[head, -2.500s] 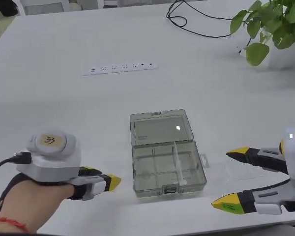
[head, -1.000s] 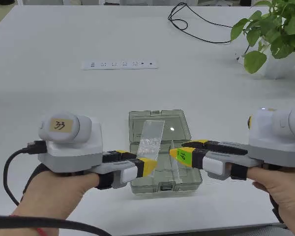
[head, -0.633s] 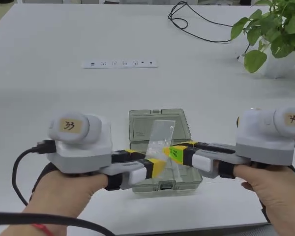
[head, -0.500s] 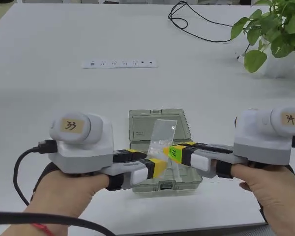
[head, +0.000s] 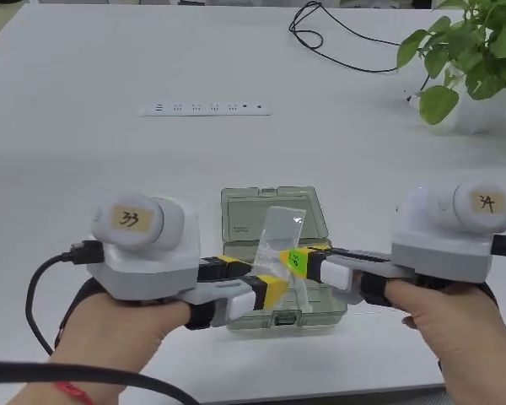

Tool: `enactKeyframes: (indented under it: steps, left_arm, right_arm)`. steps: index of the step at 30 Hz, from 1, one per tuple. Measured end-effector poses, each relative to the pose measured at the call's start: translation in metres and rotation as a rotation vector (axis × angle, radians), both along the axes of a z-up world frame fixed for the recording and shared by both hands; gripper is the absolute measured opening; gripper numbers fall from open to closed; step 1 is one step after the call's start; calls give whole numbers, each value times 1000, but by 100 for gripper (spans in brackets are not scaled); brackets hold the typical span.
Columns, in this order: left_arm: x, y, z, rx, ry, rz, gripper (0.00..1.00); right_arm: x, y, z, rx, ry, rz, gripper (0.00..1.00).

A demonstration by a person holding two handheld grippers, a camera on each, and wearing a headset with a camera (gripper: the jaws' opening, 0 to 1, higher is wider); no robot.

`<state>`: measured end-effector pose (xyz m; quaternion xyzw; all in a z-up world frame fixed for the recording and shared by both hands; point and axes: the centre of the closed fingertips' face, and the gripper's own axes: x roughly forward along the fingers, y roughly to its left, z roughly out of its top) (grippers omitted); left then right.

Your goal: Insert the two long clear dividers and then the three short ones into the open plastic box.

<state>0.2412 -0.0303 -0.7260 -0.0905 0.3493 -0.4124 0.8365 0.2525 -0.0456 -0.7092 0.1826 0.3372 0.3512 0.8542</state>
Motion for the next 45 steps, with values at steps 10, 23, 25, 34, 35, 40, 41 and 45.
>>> enactKeyframes:
  steps: [10, 23, 25, 34, 35, 40, 41, 45]
  left_arm:
    - [-3, -1, 0, -7, -4, -12, 32]
    - [-4, 12, 0, 7, -45, -50, 42]
    - [-4, 14, 1, 8, -58, -61, 45]
    - [-6, 26, -4, 47, -139, -150, 58]
    - [-7, 28, -5, 53, -150, -160, 60]
    - [-10, 37, -14, 81, -176, -206, 72]
    - [-11, 38, -15, 80, -178, -212, 74]
    - [-11, 44, -20, 89, -194, -233, 79]
  right_arm:
    - [2, 1, 1, 3, 12, -6, 6]
    - [10, -4, 5, -15, 36, -22, 6]
    - [11, -4, 5, -22, 39, -22, 6]
    - [16, -1, 9, -40, 65, -28, 7]
    - [17, 0, 9, -45, 70, -27, 7]
    - [20, 1, 8, -62, 95, -28, 7]
    - [20, 2, 8, -64, 101, -30, 7]
    - [22, 3, 7, -74, 123, -37, 7]
